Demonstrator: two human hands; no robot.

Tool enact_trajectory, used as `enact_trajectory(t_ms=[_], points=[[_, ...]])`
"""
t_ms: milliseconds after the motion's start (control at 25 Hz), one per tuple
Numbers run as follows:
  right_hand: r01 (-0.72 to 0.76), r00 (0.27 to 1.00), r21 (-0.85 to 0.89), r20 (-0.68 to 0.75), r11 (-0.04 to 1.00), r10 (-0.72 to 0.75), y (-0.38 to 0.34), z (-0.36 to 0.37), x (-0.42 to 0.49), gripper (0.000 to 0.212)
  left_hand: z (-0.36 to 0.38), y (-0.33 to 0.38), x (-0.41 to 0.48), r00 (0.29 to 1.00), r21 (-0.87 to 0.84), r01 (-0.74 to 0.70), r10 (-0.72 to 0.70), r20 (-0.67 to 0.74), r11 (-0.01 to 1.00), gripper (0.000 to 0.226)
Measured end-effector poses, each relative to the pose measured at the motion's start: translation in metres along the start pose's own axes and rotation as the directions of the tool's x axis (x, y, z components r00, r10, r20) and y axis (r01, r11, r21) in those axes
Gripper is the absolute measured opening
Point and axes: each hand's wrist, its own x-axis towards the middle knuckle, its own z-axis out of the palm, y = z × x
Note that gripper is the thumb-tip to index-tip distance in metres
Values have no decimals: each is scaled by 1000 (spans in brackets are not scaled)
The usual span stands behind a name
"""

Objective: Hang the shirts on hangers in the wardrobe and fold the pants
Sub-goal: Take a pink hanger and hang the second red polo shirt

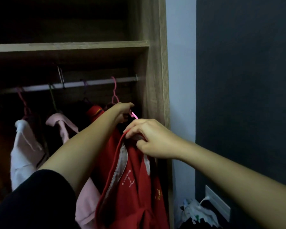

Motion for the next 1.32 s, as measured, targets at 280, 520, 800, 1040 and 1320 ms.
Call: enact_trajectory(t_ms=[280,520,800,1040,1320], points=[[7,1000,35,7,999,-8,10,5,7,43,-1,19,17,998,-347,-50,60,16,937,25],[20,1000,4,22,1000,-20,7,14,5,46,-31,46,-23,984,-412,-112,160,83,904,23],[-53,993,-101,98,993,63,4,43,1,44,-138,16,-135,970,-243,-19,77,230,970,21],[-192,978,-154,54,969,203,-17,71,2,26,-221,-60,-218,952,211,-262,287,-101,942,23],[-337,934,-145,72,930,350,-34,86,1,36,-306,-143,-282,884,522,-362,462,-71,772,23]])
